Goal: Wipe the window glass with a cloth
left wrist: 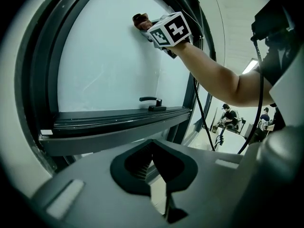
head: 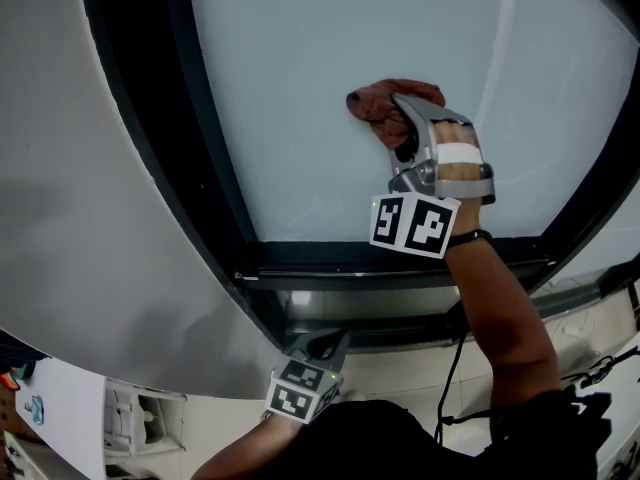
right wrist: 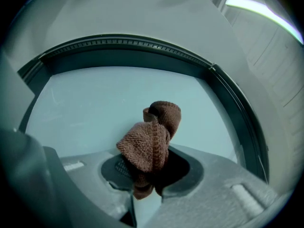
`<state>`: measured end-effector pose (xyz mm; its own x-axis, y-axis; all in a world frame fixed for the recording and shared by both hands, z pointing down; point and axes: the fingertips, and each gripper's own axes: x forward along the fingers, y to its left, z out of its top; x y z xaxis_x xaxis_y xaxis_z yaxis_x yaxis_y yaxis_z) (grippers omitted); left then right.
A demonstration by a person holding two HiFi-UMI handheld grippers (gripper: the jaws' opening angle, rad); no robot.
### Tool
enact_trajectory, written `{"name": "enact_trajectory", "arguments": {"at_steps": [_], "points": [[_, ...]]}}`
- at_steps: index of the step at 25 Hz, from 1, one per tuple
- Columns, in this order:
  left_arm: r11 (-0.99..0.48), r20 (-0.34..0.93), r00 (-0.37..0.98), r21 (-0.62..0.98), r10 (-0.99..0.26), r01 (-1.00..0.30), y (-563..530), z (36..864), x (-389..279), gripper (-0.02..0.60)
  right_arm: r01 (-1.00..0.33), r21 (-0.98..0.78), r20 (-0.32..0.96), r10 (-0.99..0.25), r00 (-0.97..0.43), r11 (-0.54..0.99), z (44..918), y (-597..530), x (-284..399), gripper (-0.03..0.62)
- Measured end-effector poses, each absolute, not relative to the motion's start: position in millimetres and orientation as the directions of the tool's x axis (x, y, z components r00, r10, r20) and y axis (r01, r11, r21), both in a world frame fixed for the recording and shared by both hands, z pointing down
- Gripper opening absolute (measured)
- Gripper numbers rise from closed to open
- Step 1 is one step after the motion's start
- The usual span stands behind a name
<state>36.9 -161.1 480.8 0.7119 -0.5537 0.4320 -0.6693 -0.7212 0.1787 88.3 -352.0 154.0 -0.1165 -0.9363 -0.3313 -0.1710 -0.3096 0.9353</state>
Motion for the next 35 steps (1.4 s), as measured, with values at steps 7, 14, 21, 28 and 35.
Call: {"name": "enact_trajectory", "arguments": {"at_steps": [7, 14, 21, 28, 35], "points": [[-0.733, 0.441, 0.717, 0.172, -0.541, -0.659, -155.6, 483.1, 37.5, 0.017, -0.175, 0.951, -0.275, -0.955, -0.11, -0.254, 193.2, -350.6, 88.5, 0.086], [-0.74, 0.441, 0.728, 0.186, -0.526, -0.647, -150.5, 484.4, 41.1, 0.017, -0.178, 0.965, -0.215, -0.971, -0.103, -0.195, 237.5, -351.5, 88.7, 0.086], [-0.742, 0.444, 0.738, 0.209, -0.509, -0.637, -144.2, 487.6, 47.3, 0.018, -0.165, 0.978, -0.149, -0.984, -0.097, -0.132, 282.6, -351.4, 88.7, 0.086], [-0.738, 0.442, 0.743, 0.228, -0.502, -0.635, -142.5, 490.7, 50.2, 0.018, -0.165, 0.982, -0.112, -0.989, -0.095, -0.096, 318.6, -351.2, 90.7, 0.087], [-0.739, 0.449, 0.744, 0.233, -0.495, -0.632, -139.0, 494.6, 50.7, 0.017, -0.154, 0.987, -0.051, -0.994, -0.092, -0.036, 359.8, -350.5, 92.9, 0.087]]}}
